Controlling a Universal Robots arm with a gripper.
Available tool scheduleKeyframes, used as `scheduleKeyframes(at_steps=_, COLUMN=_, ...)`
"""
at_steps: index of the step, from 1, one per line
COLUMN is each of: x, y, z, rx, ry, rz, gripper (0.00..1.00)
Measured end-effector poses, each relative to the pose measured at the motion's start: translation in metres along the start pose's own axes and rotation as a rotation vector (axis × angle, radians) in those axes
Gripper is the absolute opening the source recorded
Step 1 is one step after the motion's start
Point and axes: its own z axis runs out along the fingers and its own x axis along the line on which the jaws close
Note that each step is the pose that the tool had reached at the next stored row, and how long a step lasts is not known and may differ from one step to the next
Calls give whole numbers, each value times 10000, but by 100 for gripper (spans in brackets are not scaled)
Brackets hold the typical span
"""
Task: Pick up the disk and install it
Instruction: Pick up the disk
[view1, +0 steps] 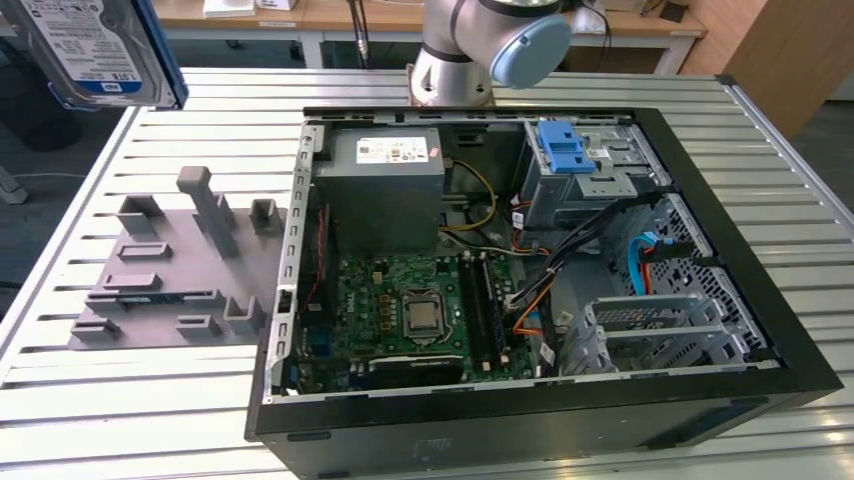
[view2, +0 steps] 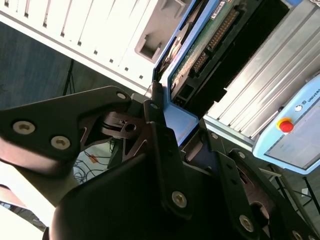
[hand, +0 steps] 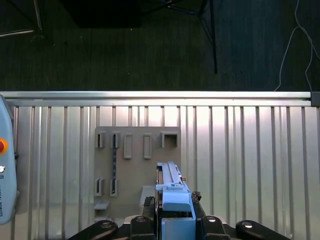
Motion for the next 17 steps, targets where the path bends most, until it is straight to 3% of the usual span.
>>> scheduleKeyframes(at_steps=17, x=90, y=-134, z=-9, rx=0, ry=0, rz=0, gripper=37)
